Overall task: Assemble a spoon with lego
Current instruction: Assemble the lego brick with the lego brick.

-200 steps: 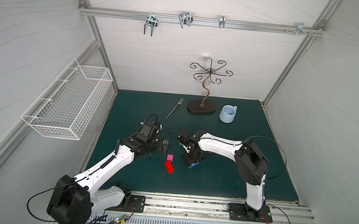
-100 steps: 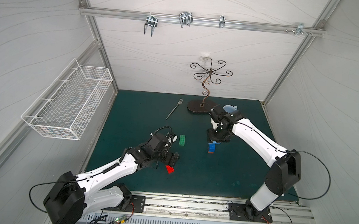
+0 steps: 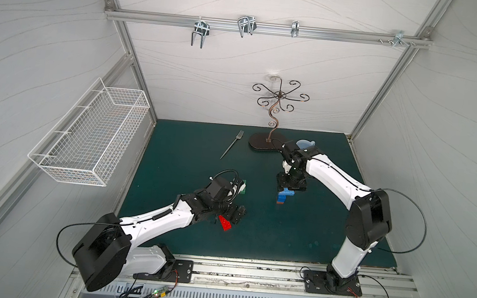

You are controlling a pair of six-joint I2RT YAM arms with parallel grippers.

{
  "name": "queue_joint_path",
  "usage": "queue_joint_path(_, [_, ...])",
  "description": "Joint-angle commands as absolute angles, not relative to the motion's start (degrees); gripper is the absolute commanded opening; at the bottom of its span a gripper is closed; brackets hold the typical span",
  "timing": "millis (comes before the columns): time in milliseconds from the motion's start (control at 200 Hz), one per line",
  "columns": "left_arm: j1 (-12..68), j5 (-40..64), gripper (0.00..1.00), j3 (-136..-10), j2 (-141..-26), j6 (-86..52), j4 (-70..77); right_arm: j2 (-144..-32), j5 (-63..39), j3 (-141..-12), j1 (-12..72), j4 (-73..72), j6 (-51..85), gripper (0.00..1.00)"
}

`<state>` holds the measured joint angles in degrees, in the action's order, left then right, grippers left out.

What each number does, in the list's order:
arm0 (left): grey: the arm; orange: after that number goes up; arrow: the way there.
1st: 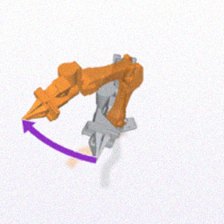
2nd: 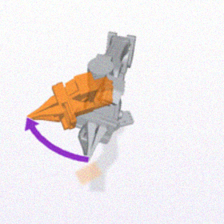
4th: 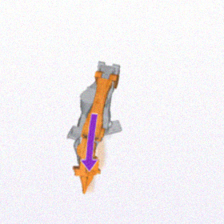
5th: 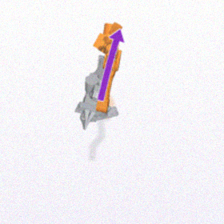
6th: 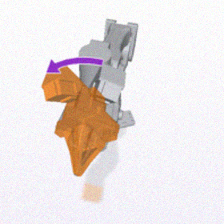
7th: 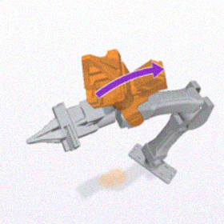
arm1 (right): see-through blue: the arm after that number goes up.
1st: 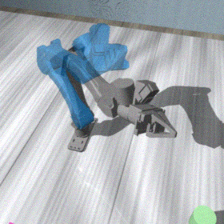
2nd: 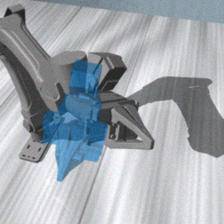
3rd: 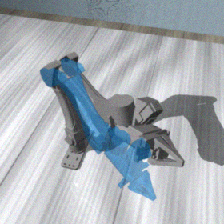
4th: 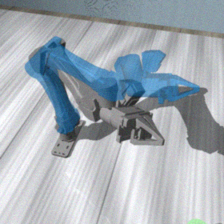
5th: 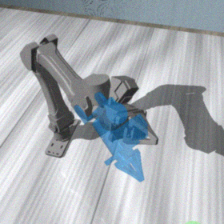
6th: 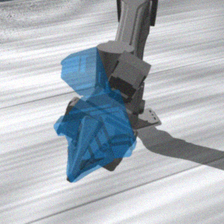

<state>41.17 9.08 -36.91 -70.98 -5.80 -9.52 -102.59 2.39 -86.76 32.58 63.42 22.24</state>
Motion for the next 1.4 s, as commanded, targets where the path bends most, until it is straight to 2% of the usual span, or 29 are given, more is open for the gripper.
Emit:
queue_joint_path(0, [41.4, 9.78, 0.98, -39.73, -71.74, -5.08, -6.46, -104.02, 0.88, -86.22, 32.61, 62.48, 22.4, 0.6])
queue_joint_path(1396, [41.44, 7.74, 0.98, -39.64, -72.9, -5.63, -8.02, -107.87, 1.74, -82.6, 33.93, 58.85, 23.19, 0.59])
